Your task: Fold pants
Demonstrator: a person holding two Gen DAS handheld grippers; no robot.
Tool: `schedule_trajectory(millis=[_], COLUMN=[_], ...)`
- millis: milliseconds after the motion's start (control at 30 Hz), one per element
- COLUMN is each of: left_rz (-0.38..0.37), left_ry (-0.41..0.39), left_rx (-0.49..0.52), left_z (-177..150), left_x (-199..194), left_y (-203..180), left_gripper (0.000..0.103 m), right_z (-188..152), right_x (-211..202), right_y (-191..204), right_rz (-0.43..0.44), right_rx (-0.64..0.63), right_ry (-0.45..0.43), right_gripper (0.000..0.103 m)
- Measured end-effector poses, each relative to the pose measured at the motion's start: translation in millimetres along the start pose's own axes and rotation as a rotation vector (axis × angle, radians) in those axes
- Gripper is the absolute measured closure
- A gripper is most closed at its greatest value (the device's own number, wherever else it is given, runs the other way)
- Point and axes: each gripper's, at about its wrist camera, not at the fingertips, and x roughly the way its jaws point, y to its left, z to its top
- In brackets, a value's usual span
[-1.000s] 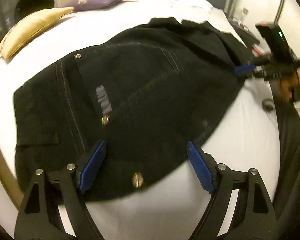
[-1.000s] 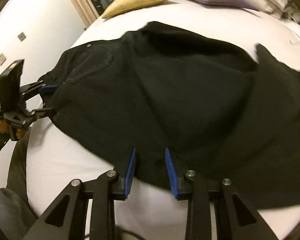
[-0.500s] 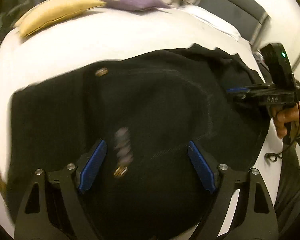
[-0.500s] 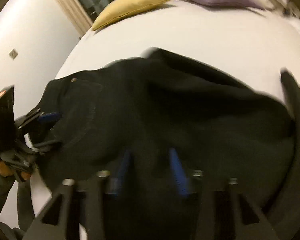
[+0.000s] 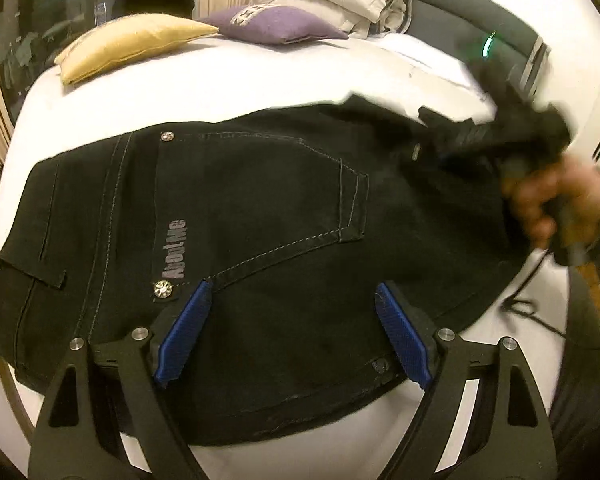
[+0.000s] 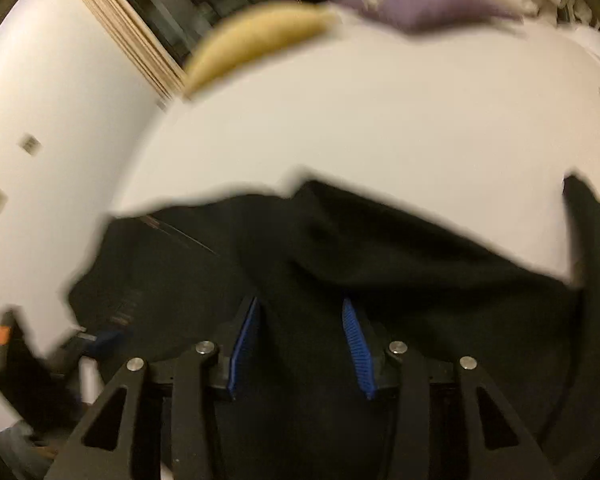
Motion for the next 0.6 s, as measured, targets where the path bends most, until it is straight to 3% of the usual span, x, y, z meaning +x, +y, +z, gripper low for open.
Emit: schedule_trajectory(millis=[33,100,200,267,300,400,433,500,533,567,600], left_rz=[-0.009,-0.014,-0.003,0.015,0.039,0.053,0.072,0.114,0.114,0.119,0.13], left_ry=[-0.011,-0.079,-0.135,-0.145,-0.126,0.05,0.038,0.04,0.052,0.061,0.068], left_rx=[-0.011,-0.035,-0.108,-0.148,-0.161,-0.205,-0.196,-0.168,-0.171,-0.167,-0.15], left_z=[-1,5,18,25,27,14,11,7,5,3,1], left_x=[-11,-34,-52,-52,-44,-3,-4,-5,-4,-3,-2], left_y=[7,16,39,51,56,60,60,47,43,39,35], left_gripper=[0.019,0.019,0.019,0.019,0.019,0.019,0.019,0.02,0.02,0.02,0.02], right_z=[-4,-9,-15,-12,-8,3,5,11,11,10,11], right_x=[-4,-12,-25,-36,-40,-34,-28,-3,10,13,13], right_y=[-10,-23,-42,-45,-40,-10,-6,-5,-16,-24,-34], right_rz=[0.035,0.007,-0.017,-0.023,0.027,0.111,0.114,0.08,0.048,0.049,0.041], right_rx=[0.028,0.072,0.135,0.18,0.176,0.089,0.074,0.072,0.099,0.125,0.151], right_ry=[-0.034,-0.048,-0.063,-0.079,-0.098,-0.134,-0.132,-0.086,-0.06,-0.076,-0.093], right_gripper=[0.07,0.082,0.085,0.082,0.081,0.063,0.056,0.055,0.058,0.076,0.086])
